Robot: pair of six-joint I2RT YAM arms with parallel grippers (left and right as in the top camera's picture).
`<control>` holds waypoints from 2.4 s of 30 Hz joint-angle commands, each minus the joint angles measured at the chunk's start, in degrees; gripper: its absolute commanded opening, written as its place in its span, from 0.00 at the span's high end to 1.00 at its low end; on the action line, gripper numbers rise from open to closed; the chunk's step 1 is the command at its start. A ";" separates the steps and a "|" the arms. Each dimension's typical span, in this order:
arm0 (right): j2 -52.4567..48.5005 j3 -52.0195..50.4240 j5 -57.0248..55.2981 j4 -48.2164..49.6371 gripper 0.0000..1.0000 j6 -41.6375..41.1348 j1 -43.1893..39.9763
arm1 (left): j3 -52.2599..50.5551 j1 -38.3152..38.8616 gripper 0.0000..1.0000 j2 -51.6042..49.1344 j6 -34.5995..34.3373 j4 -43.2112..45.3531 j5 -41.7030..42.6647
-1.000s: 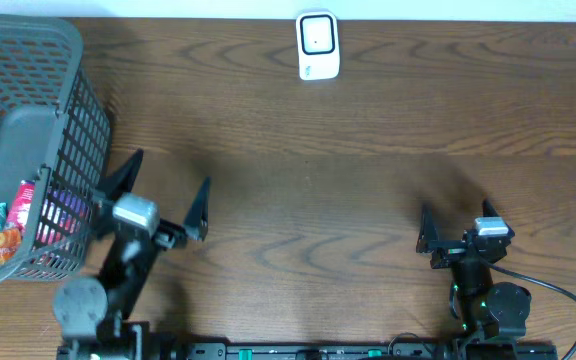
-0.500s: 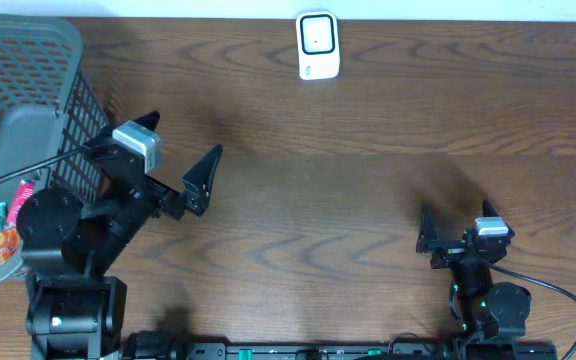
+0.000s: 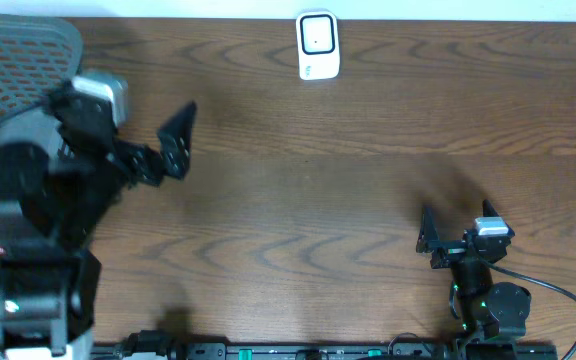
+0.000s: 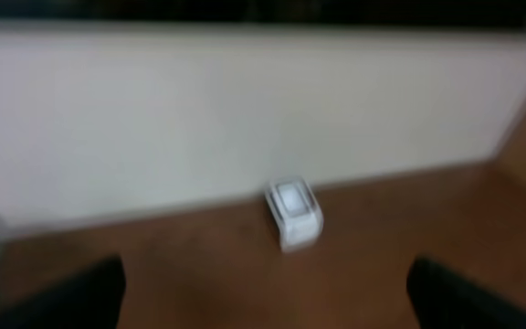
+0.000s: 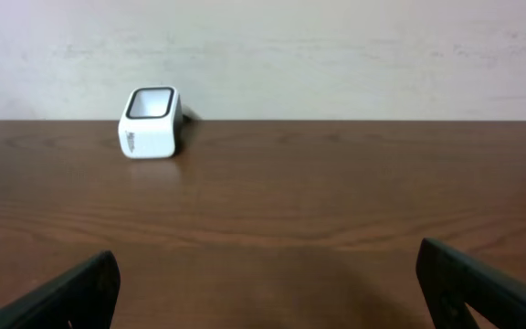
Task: Scan the item barcode
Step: 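Open the left gripper and reach it into the grey basket, then grasp the red-and-purple snack packet inside the basket with the left gripper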
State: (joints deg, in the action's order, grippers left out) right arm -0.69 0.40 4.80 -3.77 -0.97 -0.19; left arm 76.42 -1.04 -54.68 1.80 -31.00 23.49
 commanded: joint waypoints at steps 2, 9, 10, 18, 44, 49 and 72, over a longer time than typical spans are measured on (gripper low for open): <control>0.35 -0.09 -0.39 -0.28 0.01 0.20 0.28 | 13.62 -0.28 0.02 -9.57 2.71 -12.44 -6.88; 0.35 -0.09 -0.39 -0.28 0.01 0.17 0.28 | 16.24 -0.28 0.02 -14.64 4.02 -15.56 -3.37; 0.35 -0.09 -0.39 -0.28 0.01 0.17 0.28 | 16.24 -0.31 0.02 -14.86 3.02 -14.99 -4.83; 0.35 -0.09 -0.39 -0.28 0.01 0.17 0.28 | 22.75 -1.49 0.02 -18.40 -3.26 -13.70 -23.04; 0.35 -0.09 -0.39 -0.28 0.01 0.17 0.28 | 34.91 -25.38 0.02 -41.00 -16.44 -27.71 -29.22; 0.35 -0.09 -0.39 -0.28 0.01 0.20 0.28 | 34.69 -26.62 0.02 -44.81 -25.29 -30.05 -35.34; 0.35 -0.09 -0.39 -0.28 0.01 0.20 0.28 | 34.62 -30.23 0.02 -59.52 -38.47 -39.87 -32.15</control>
State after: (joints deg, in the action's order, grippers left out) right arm -0.69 0.40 4.64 -3.81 -0.97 -0.19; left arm 111.42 -29.43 -112.73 -30.59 -69.82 -8.54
